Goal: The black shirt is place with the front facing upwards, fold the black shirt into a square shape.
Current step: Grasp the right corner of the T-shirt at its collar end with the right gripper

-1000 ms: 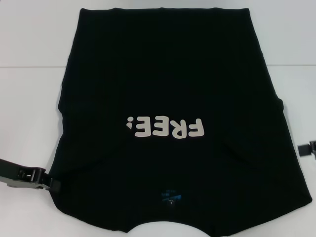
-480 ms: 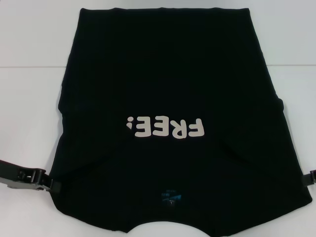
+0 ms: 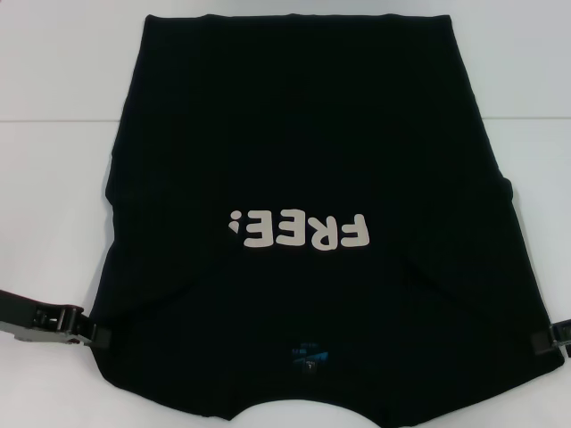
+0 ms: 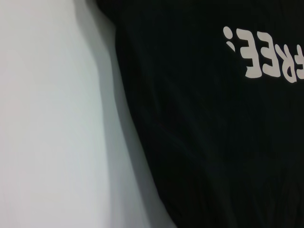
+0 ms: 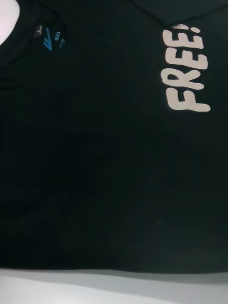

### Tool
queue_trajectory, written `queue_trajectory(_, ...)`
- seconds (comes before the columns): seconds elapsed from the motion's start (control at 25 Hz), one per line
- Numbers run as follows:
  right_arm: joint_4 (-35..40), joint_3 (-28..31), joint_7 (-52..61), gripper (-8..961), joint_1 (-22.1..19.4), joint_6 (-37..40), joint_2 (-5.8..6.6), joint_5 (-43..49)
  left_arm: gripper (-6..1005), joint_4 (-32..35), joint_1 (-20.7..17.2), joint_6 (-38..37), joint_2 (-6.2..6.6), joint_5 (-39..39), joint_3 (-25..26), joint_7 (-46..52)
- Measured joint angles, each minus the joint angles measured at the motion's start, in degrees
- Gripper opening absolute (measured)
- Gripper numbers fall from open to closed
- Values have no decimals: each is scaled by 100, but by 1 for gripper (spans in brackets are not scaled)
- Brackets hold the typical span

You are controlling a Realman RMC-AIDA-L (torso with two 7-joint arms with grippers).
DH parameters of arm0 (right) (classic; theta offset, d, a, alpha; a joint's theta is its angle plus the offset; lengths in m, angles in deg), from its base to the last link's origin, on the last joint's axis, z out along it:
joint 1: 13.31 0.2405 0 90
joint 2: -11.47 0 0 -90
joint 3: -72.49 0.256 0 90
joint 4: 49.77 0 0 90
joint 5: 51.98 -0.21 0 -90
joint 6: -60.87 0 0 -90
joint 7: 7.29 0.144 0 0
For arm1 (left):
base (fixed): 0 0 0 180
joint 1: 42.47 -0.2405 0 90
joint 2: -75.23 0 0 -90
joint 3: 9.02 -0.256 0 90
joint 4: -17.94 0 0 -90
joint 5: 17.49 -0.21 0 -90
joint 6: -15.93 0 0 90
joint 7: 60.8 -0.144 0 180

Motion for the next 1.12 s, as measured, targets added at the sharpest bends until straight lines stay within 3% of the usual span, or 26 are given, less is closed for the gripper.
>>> queue_trajectory(1.12,-111,-188,-47,848,61,-208,-116,14,20,0,38,4,-1,16,1,-9)
